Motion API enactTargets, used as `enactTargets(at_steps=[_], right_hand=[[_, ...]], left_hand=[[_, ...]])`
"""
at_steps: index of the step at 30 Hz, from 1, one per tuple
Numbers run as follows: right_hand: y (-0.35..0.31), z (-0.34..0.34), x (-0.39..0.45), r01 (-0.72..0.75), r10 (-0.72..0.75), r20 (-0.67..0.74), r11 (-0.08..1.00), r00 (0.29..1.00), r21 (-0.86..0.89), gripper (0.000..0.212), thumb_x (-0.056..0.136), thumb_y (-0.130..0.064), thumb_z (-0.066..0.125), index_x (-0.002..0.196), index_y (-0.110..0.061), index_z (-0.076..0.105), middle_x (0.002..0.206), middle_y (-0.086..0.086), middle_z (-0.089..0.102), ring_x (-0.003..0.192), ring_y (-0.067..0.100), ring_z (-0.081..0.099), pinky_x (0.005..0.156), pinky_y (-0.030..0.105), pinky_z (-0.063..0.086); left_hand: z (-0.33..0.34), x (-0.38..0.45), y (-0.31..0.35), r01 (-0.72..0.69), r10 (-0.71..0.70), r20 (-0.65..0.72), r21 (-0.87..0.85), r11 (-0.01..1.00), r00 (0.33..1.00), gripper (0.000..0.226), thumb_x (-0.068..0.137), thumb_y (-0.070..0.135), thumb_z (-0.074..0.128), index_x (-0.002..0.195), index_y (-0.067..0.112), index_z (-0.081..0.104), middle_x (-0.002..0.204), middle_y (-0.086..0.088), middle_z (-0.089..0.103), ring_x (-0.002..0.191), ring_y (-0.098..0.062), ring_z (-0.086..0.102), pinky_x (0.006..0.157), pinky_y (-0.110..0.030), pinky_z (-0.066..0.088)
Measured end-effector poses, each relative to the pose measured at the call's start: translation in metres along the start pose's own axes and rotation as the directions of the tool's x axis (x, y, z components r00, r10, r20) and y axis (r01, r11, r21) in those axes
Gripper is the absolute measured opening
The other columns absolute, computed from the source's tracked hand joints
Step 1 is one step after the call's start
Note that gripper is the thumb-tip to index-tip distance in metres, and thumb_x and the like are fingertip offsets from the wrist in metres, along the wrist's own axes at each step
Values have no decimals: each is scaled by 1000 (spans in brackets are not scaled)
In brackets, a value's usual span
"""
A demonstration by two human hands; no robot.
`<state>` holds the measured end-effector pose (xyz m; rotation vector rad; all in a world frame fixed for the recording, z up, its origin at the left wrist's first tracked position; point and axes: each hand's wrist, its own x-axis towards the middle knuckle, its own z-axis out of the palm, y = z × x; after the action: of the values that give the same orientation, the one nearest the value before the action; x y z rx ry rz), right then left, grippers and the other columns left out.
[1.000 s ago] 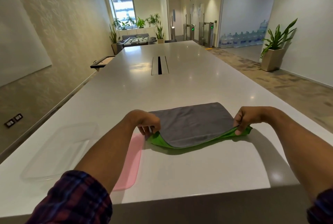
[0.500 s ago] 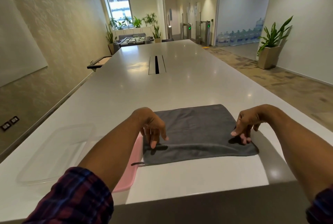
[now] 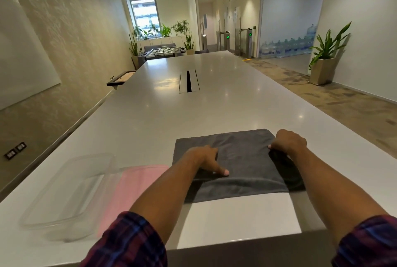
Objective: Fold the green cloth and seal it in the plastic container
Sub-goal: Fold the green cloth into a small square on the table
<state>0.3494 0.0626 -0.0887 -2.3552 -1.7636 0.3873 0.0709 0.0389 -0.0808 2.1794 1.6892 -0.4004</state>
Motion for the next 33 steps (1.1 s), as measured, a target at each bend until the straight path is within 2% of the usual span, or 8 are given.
enactTargets(at_steps=[4,9,14,20,23,25,28,33], right_hand=[[5,10,4,-39,45,-91,997,995,69,12,89,-23,62,82,-17,54,89,4,61,81,27,59,74,33,43],[18,25,11,-50,80,-221,989,972,142,29,91,-42,61,86,-14,57,95,9,66,75,27,53,70,33,41],[10,18,10,-105,116,-141,991,983,84,49,80,-68,64,93,-20,60,88,1,57,89,30,62,74,34,40],[3,13,7,-93,98,-63,992,993,82,30,86,-48,62,97,-19,61,90,2,59,87,27,58,78,33,39],[4,9,9,-46,57,-57,985,997,167,35,90,-48,62,103,-16,61,102,7,63,96,31,62,81,36,44],[2,4,11,-13,26,-50,966,998,260,44,90,-50,66,110,-12,58,109,10,63,102,34,63,86,40,49],[-8,-2,12,63,-24,-107,921,994,385,40,87,-34,75,110,-5,58,111,17,66,100,35,64,90,45,54],[-40,-10,6,156,-52,-205,833,977,531,37,81,-10,70,116,-10,61,117,12,66,108,31,62,87,36,50]], left_hand=[[25,3,6,-63,69,-138,48,997,988,105,88,73,47,161,18,-4,168,-8,-12,156,-33,1,123,-59,12],[41,-3,22,-296,363,-330,236,926,871,95,93,74,30,160,19,-9,167,-4,-18,156,-27,-7,122,-59,2],[66,-2,44,-361,386,-206,147,921,899,99,88,81,22,158,23,-18,166,2,-22,155,-20,-16,123,-49,-8],[84,0,53,-321,331,-142,85,943,933,97,87,83,15,158,24,-16,166,2,-22,153,-20,-21,123,-47,-13],[72,-2,52,-338,337,-105,9,941,936,102,84,86,19,160,26,-11,167,1,-20,155,-23,-14,124,-49,-6],[59,-5,52,-347,326,-161,-128,929,932,101,83,86,27,161,27,3,169,-1,-8,155,-29,2,125,-51,9],[38,-5,42,-376,272,-327,-316,871,905,90,89,68,50,158,18,20,163,-9,20,145,-31,33,119,-47,32],[12,5,12,-321,116,-406,-486,813,907,68,96,46,57,150,14,33,154,-12,39,135,-30,46,114,-48,41]])
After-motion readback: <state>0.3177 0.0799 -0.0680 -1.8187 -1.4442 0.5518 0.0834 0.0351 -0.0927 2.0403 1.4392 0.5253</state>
